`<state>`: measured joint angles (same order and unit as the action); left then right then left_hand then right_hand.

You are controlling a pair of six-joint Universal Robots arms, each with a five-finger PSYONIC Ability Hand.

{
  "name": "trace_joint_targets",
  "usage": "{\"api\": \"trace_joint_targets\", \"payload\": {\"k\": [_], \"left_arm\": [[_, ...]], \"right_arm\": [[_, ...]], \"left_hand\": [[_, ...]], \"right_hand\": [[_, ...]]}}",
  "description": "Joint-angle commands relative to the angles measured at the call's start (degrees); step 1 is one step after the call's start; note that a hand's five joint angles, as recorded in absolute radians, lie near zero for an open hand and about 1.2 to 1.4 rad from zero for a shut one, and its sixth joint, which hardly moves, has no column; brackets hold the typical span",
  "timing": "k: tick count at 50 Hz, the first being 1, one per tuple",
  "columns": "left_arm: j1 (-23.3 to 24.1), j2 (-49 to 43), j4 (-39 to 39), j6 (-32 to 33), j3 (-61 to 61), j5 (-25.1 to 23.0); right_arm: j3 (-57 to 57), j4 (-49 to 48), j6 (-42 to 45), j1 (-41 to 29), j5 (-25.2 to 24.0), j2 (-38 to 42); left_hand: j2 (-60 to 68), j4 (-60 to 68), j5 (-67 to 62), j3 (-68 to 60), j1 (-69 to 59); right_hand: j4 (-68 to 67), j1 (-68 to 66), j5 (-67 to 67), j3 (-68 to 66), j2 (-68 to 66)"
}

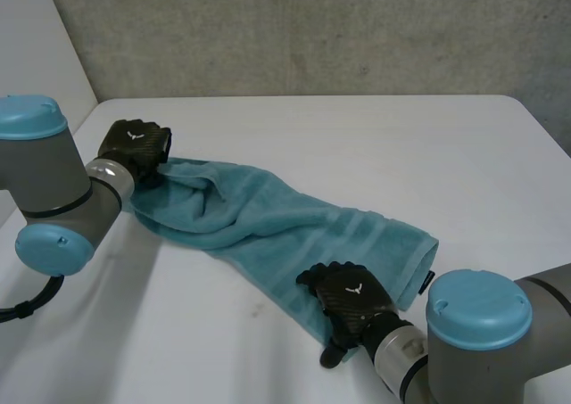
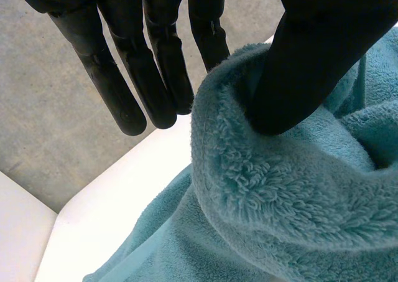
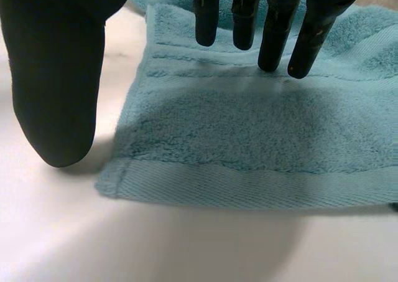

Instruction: Fold the laundry

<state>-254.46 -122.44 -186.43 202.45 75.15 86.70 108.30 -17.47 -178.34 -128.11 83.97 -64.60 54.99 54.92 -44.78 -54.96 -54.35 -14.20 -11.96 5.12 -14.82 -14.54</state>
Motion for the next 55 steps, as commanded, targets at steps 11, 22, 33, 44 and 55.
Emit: {"api": "trace_joint_targets", "payload": {"k": [11,22,33,44,55], "left_arm": [[0.02,0.01,0.10,-0.13,0.35,-0.04],[0.02,0.18,0.10,-0.13,0.35,0.05],[0.02,0.53,0.10,-0.13,0.97,-0.04],[0.02,0.62,0.10,-0.22,1.06,0.05],[0.02,0.71,0.10,-0.13,1.06,0.05]], "right_arm": [[0.07,-1.96,6.52,0.05,3.66,1.75],[-0.46,-1.96,7.22,0.32,4.97,1.40],[-1.16,-2.13,9.50,0.84,5.06,1.31],[-1.07,-4.59,11.61,0.93,6.29,1.14],[-0.98,-6.53,14.78,1.20,7.44,0.35]], "left_hand": [[5.69,5.75,-5.90,-5.72,-6.33],[5.52,5.59,-5.73,-5.55,-6.16],[3.67,3.74,-3.89,-3.71,-4.31],[3.67,3.74,-3.88,-3.70,-4.31],[3.67,3.74,-3.88,-3.70,-4.31]], "right_hand": [[-6.48,-8.72,5.56,-5.86,-6.14],[-6.65,-8.89,5.73,-6.03,-6.31],[-6.49,-8.72,5.56,-5.86,-6.14],[-12.02,-14.26,11.10,-11.40,-11.68],[-30.00,-32.24,29.08,-29.38,-29.66]]}}
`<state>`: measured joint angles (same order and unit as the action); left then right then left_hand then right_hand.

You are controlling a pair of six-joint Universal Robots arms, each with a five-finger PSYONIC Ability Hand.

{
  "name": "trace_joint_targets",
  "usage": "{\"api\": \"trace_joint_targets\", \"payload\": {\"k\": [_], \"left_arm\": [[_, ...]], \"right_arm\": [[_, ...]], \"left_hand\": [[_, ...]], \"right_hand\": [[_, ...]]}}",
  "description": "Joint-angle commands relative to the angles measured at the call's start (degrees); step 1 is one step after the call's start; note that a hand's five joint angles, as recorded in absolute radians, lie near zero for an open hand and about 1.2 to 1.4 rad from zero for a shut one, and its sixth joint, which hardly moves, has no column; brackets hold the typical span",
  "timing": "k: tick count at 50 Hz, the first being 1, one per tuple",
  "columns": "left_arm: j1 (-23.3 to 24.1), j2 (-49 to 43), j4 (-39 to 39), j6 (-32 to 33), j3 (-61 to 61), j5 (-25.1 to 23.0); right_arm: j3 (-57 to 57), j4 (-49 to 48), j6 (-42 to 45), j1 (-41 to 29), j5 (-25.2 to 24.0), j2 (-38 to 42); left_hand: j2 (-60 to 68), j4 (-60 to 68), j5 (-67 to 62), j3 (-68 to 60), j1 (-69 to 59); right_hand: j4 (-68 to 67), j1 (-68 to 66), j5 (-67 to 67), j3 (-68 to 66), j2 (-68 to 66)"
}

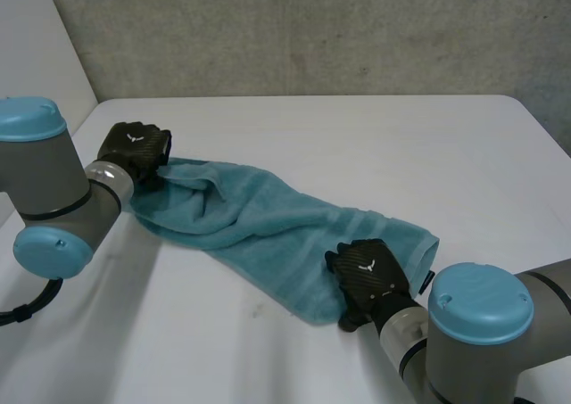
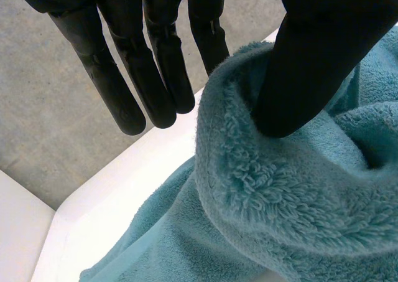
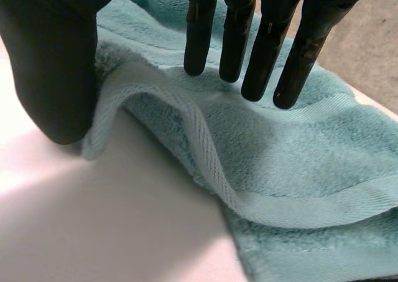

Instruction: Fold the laundry

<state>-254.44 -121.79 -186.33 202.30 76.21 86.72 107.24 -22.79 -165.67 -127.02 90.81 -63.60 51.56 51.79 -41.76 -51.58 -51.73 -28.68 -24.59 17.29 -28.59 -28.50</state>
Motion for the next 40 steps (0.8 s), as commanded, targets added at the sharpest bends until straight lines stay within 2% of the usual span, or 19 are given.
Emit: {"api": "trace_joint_targets", "payload": {"k": [1,8,10,13,19,22,23,25,28,31,36,40], "left_arm": [[0.00,0.14,0.00,0.02,-0.01,0.03],[0.00,0.14,0.00,0.11,-0.01,0.12],[0.00,0.14,0.00,0.11,-0.01,0.20],[0.00,0.49,0.17,0.11,0.07,0.38],[0.00,3.92,0.97,0.11,2.01,1.61],[0.00,8.22,1.58,-0.24,5.25,3.36],[0.00,9.01,1.76,-0.41,6.04,3.72],[0.00,10.67,1.93,-1.20,8.23,4.33],[0.17,11.57,1.93,-2.78,10.61,4.60],[0.70,11.48,1.93,-4.37,11.85,4.60],[1.14,6.49,0.36,-5.34,9.58,4.60],[1.23,1.30,-1.32,-5.60,-0.17,7.14]], "right_arm": [[0.08,-1.21,2.20,0.10,0.60,-0.91],[-0.01,-1.30,2.29,0.10,0.51,-3.54],[-0.10,-1.30,2.29,0.28,-0.10,-5.82],[-0.19,-1.12,2.29,0.89,-0.28,-9.23],[-0.89,0.55,3.60,6.87,-0.81,-18.31],[-3.17,8.52,8.16,14.05,-4.66,-22.35],[-3.17,8.55,8.17,14.08,-4.67,-22.35],[-4.49,14.60,10.89,18.99,-8.01,-22.62],[-5.19,18.63,12.73,20.92,-10.46,-22.01],[-6.94,22.95,15.64,21.20,-12.49,-16.67],[-12.39,23.14,16.26,21.20,-11.97,-9.88],[-23.36,22.79,14.86,21.20,-9.25,-5.75]], "left_hand": [[7.10,6.87,-6.90,-7.08,-6.93],[7.10,6.87,-6.90,-7.08,-6.93],[7.27,7.03,-7.07,-7.25,-7.09],[7.94,7.70,-7.74,-7.92,-7.76],[11.31,11.07,-11.11,-11.29,-11.13],[19.19,18.96,-18.99,-19.17,-19.02],[21.21,20.98,-21.01,-21.19,-21.04],[25.89,25.66,-25.69,-25.87,-25.72],[28.43,28.20,-28.23,-28.42,-28.26],[28.44,28.21,-28.24,-28.42,-28.27],[28.44,28.21,-28.24,-28.42,-28.27],[28.44,28.21,-28.24,-28.42,-28.27]], "right_hand": [[-17.05,-21.14,18.44,-17.14,-17.23],[-29.15,-33.23,30.54,-29.23,-29.32],[-51.19,-55.27,52.58,-51.28,-51.36],[-51.32,-55.41,52.71,-51.41,-51.50],[-51.32,-55.41,52.71,-51.41,-51.50],[-51.32,-55.41,52.71,-51.41,-51.50],[-51.32,-55.41,52.71,-51.41,-51.50],[-51.32,-55.41,52.71,-51.41,-51.50],[-51.32,-55.41,52.71,-51.41,-51.50],[-51.32,-55.41,52.71,-51.41,-51.50],[-51.32,-55.41,52.71,-51.41,-51.50],[-51.32,-55.41,52.71,-51.41,-51.50]]}}
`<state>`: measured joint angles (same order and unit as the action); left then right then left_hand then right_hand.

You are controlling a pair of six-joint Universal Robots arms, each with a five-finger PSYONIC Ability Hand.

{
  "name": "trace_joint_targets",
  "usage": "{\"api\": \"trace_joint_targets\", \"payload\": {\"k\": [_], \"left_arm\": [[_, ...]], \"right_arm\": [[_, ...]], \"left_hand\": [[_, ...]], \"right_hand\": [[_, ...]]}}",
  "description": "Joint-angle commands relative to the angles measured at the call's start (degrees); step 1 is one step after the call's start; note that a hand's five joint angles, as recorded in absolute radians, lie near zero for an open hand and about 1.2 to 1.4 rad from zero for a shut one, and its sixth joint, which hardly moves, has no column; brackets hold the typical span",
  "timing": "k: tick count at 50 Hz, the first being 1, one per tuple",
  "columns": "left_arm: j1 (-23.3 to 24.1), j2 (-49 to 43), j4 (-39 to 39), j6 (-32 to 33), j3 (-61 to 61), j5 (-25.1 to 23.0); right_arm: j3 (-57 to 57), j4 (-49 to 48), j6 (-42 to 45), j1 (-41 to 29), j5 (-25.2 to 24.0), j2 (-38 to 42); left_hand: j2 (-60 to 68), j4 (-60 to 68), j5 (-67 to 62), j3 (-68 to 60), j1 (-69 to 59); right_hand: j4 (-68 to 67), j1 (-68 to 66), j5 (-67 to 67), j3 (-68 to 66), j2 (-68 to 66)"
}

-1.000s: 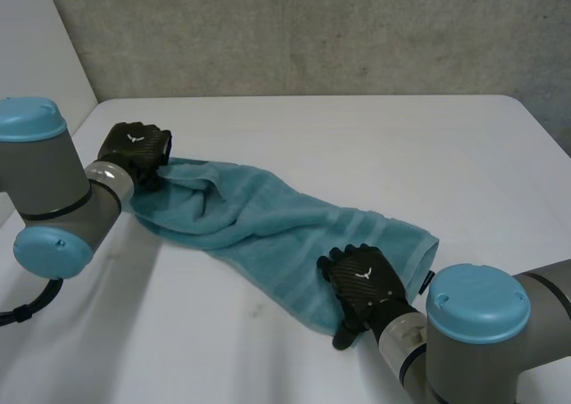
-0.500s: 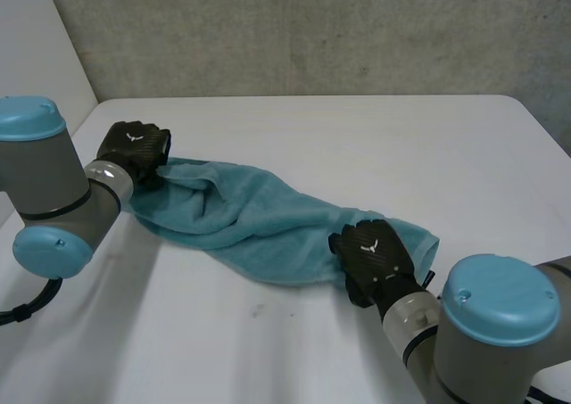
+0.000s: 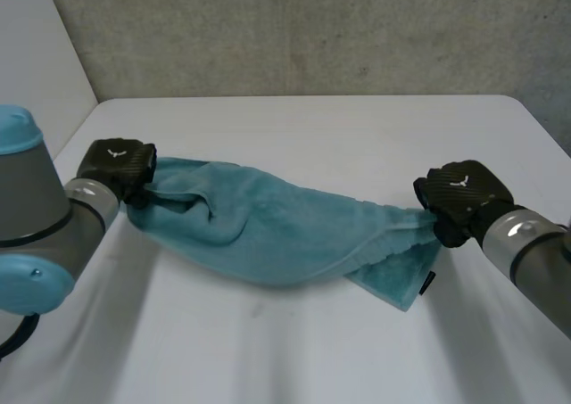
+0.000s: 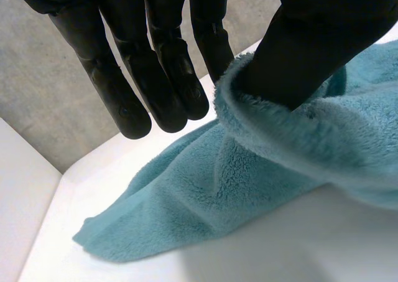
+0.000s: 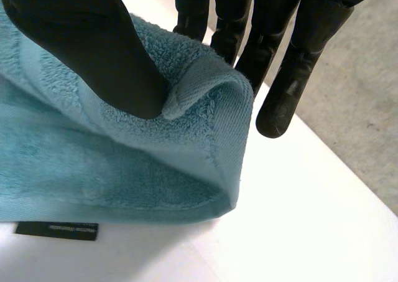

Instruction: Fold the laundry

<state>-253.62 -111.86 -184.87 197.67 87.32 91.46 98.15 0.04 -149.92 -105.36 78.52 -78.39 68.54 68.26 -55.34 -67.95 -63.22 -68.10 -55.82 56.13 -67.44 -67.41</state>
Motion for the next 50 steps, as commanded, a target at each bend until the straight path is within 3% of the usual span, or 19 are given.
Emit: {"api": "trace_joint_targets", "payload": {"k": [1,5,9,12,15,23,25,29,37,39,43,50], "left_arm": [[0.49,-9.33,-3.12,-1.06,-13.39,3.19],[0.49,-11.18,-6.63,-2.64,-25.86,7.14],[0.49,-9.87,-15.15,-4.92,-34.23,8.64],[0.49,-5.13,-22.62,-6.15,-34.77,10.04],[0.76,-0.82,-27.20,-8.26,-30.74,12.24],[0.05,4.11,-27.91,-14.68,-14.29,13.92],[-1.34,5.16,-27.21,-20.53,-2.84,14.96],[-4.07,7.27,-26.07,-27.75,9.05,15.41],[-4.87,7.10,-20.80,-33.58,21.21,14.97],[-4.52,6.84,-17.46,-33.84,22.71,14.71],[-3.20,6.40,-12.02,-33.49,23.68,12.79],[-0.21,10.25,-11.30,-28.50,22.02,6.37]], "right_arm": [[-16.91,-0.30,-1.33,-0.46,3.83,9.48],[-34.72,-4.06,-4.49,-0.55,10.14,11.68],[-45.71,-10.80,-7.73,-0.81,12.00,11.68],[-46.91,-15.75,-10.38,-0.73,12.01,11.42],[-44.90,-20.33,-13.11,-0.99,12.01,8.36],[-28.74,-20.16,-13.55,-1.08,7.01,1.84],[-21.64,-19.29,-13.12,-1.08,4.90,1.66],[-15.64,-17.62,-13.11,-0.38,4.36,1.84],[-3.15,-17.09,-8.64,0.68,3.40,2.37],[-1.48,-17.18,-6.80,1.20,3.40,2.89],[-0.24,-17.18,-4.25,1.73,2.96,5.08],[-0.50,-17.09,-3.09,2.17,2.34,6.76]], "left_hand": [[11.46,11.74,-14.66,-12.05,-16.78],[11.46,11.74,-14.66,-12.05,-16.78],[11.46,11.74,-14.66,-12.05,-16.78],[11.46,11.74,-14.66,-12.05,-16.78],[11.46,11.74,-14.66,-12.05,-16.78],[11.46,11.74,-14.66,-12.05,-16.78],[11.46,11.74,-14.66,-12.05,-16.78],[11.46,11.74,-14.66,-12.05,-16.78],[11.46,11.74,-14.66,-12.05,-16.78],[5.64,5.92,-8.85,-6.23,-10.96],[-22.08,-21.80,18.88,21.49,16.76],[-44.32,-44.05,41.12,43.74,39.00]], "right_hand": [[-11.90,-24.18,13.87,-12.56,-12.59],[-11.90,-24.18,13.87,-12.56,-12.59],[-11.90,-24.18,13.87,-12.56,-12.59],[-11.90,-24.18,13.87,-12.56,-12.59],[-11.90,-24.18,13.87,-12.56,-12.59],[-11.90,-24.18,13.87,-12.56,-12.59],[-11.90,-24.18,13.87,-12.56,-12.59],[-11.90,-24.18,13.87,-12.56,-12.59],[-11.90,-24.18,13.87,-12.56,-12.59],[-11.90,-24.18,13.87,-12.56,-12.59],[-11.90,-24.18,13.87,-12.56,-12.59],[-11.90,-24.18,13.87,-12.56,-12.59]]}}
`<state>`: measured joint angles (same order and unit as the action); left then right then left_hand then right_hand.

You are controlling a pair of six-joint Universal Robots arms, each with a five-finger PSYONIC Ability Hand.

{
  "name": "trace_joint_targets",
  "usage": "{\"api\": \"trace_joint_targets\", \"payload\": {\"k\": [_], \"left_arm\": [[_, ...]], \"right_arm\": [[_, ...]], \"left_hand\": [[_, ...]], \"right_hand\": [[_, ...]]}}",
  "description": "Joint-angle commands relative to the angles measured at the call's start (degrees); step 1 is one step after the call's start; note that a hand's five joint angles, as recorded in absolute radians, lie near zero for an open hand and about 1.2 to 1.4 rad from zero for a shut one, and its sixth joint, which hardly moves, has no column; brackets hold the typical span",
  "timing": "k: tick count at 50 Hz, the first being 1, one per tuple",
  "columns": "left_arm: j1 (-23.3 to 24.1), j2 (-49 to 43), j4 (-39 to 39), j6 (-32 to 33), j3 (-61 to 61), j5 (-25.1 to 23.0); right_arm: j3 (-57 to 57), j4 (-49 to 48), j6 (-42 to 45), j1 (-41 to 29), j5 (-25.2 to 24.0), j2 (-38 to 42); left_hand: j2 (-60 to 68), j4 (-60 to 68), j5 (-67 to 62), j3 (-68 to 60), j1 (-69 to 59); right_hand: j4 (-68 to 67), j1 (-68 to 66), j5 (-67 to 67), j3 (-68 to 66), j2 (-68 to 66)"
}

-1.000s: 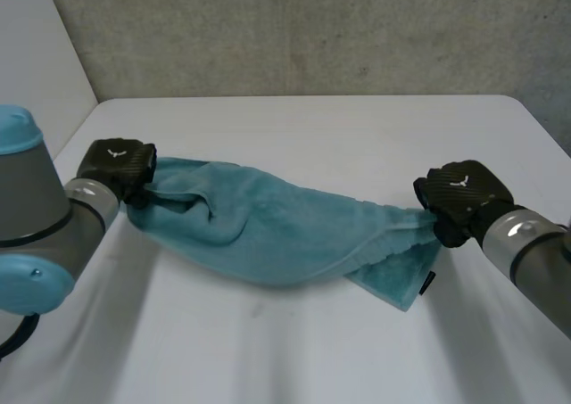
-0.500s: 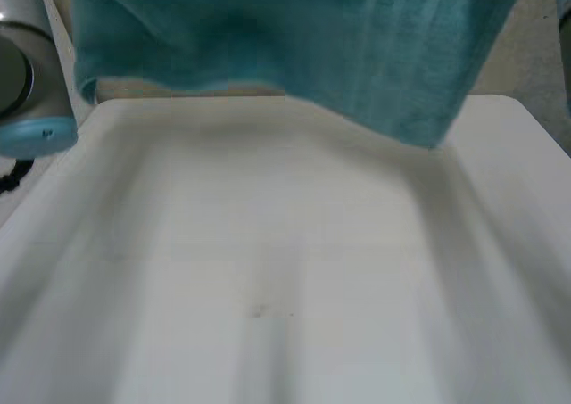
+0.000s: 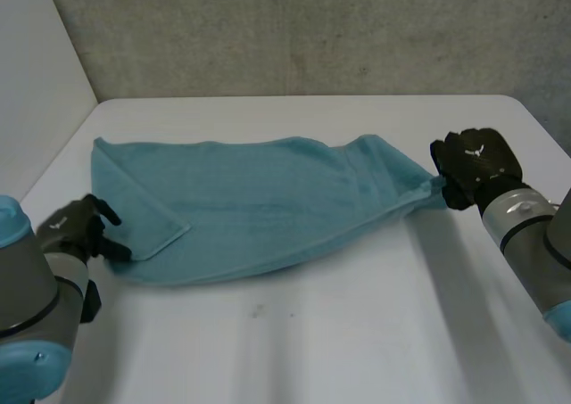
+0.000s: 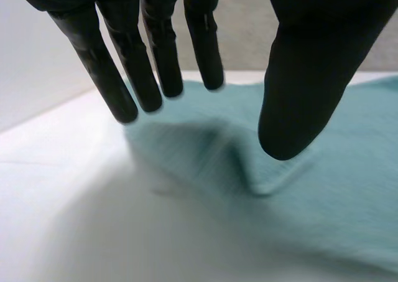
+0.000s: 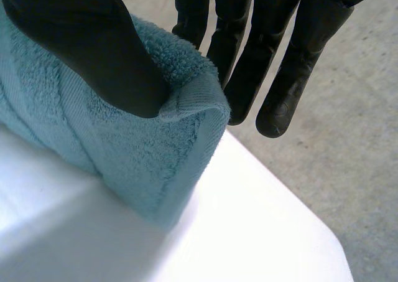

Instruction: Fold the laundry

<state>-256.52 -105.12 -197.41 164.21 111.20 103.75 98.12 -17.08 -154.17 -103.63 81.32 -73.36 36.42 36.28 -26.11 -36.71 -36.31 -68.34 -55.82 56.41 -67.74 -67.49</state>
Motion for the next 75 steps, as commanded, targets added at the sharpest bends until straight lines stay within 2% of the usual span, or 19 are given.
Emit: {"api": "trace_joint_targets", "payload": {"k": [1,3,7,8,12,13,14,15,19,27,33,44,47,49,54,58,61,68,75], "left_arm": [[2.69,3.96,1.07,6.46,-2.13,-6.71],[2.78,4.40,0.80,9.97,-2.83,-8.46],[1.90,4.23,0.54,22.44,-3.97,-16.28],[0.86,4.14,0.54,28.39,-3.98,-20.47],[-2.92,3.87,1.15,40.02,-3.62,-29.10],[-5.11,3.70,1.94,45.01,-3.45,-32.87],[-5.13,3.70,1.95,45.06,-3.45,-32.91],[-7.74,2.74,3.86,51.15,-3.36,-37.87],[-11.01,0.89,9.48,58.39,-4.41,-42.74],[-15.85,0.01,23.10,63.78,-6.52,-46.96],[-17.08,0.01,27.17,64.04,-5.38,-51.71],[-18.31,-3.25,24.89,64.22,-4.85,-52.07],[-18.40,-4.38,20.68,63.78,-5.38,-50.84],[-18.31,-4.74,19.44,63.43,-5.56,-49.87],[-17.88,-6.14,16.98,63.60,-5.29,-46.27],[-17.70,-6.50,16.54,63.87,-5.21,-46.09],[-17.70,-6.50,16.10,64.22,-5.03,-45.92],[-18.22,-6.23,15.57,64.40,-5.21,-46.09],[-19.72,-5.97,15.66,69.93,-4.86,-46.09]], "right_arm": [[-0.47,0.03,1.15,0.62,-0.55,1.82],[-0.39,0.11,1.15,0.97,-0.55,1.99],[-0.12,0.20,1.24,1.06,-0.55,2.08],[-0.03,0.20,1.32,1.06,-0.55,2.17],[-0.12,0.29,1.32,1.06,-0.55,2.61],[-0.12,0.29,1.41,1.06,-0.55,2.69],[-0.12,0.29,1.33,1.06,-0.64,2.70],[-0.12,0.38,1.32,1.06,-0.64,2.78],[-0.21,0.38,1.41,1.06,-0.64,2.78],[-0.74,0.38,1.41,2.02,-0.20,2.96],[-1.09,0.29,1.24,2.46,0.50,3.75],[-1.18,0.38,1.24,2.20,0.76,5.07],[-1.18,0.38,1.15,2.46,0.85,5.07],[-1.26,0.46,1.15,2.46,0.85,5.07],[-1.35,0.46,1.06,2.46,0.85,4.98],[-1.35,0.55,1.15,2.55,0.85,4.98],[-1.35,0.55,1.15,2.55,0.85,4.98],[-1.44,0.55,1.15,2.55,0.77,4.98],[-1.53,0.55,1.15,3.26,0.77,4.98]], "left_hand": [[-14.08,-13.93,13.76,14.37,13.96],[-15.94,-15.80,15.62,16.23,15.82],[-15.95,-15.80,15.63,16.24,15.83],[-15.45,-15.30,15.13,15.74,15.33],[-14.60,-14.46,14.29,14.90,14.49],[-12.77,-12.63,12.45,13.06,12.65],[-12.75,-12.61,12.44,13.04,12.64],[-10.75,-10.61,10.44,11.04,10.64],[-4.03,-3.89,3.71,4.32,3.91],[-3.33,-3.19,3.02,3.62,3.22],[-0.98,-0.84,0.67,1.27,0.87],[6.76,6.91,-7.08,-6.47,-6.88],[21.51,21.66,-21.83,-21.22,-21.63],[23.41,23.55,-23.72,-23.12,-23.52],[21.74,21.88,-22.05,-21.45,-21.86],[19.39,19.53,-19.71,-19.10,-19.51],[12.01,12.16,-12.33,-11.72,-12.13],[10.13,10.27,-10.44,-9.84,-10.24],[8.45,8.59,-8.77,-8.16,-8.57]], "right_hand": [[-11.66,-24.18,13.59,-12.26,-12.51],[-11.66,-24.18,13.59,-12.26,-12.51],[-11.66,-24.18,13.59,-12.26,-12.51],[-11.66,-24.18,13.59,-12.26,-12.51],[-11.66,-24.18,13.59,-12.26,-12.51],[-11.66,-24.18,13.59,-12.26,-12.51],[-11.66,-24.18,13.59,-12.26,-12.51],[-11.66,-24.18,13.59,-12.26,-12.51],[-11.66,-24.18,13.59,-12.26,-12.51],[-11.66,-24.18,13.59,-12.26,-12.51],[-11.66,-24.18,13.59,-12.26,-12.51],[-11.66,-24.18,13.59,-12.26,-12.51],[-11.66,-24.18,13.59,-12.26,-12.51],[-11.66,-24.18,13.59,-12.26,-12.51],[-11.66,-24.18,13.59,-12.26,-12.51],[-11.66,-24.18,13.59,-12.26,-12.51],[-11.66,-24.18,13.59,-12.26,-12.51],[-11.66,-24.18,13.59,-12.26,-12.51],[-11.66,-24.18,13.59,-12.26,-12.51]]}}
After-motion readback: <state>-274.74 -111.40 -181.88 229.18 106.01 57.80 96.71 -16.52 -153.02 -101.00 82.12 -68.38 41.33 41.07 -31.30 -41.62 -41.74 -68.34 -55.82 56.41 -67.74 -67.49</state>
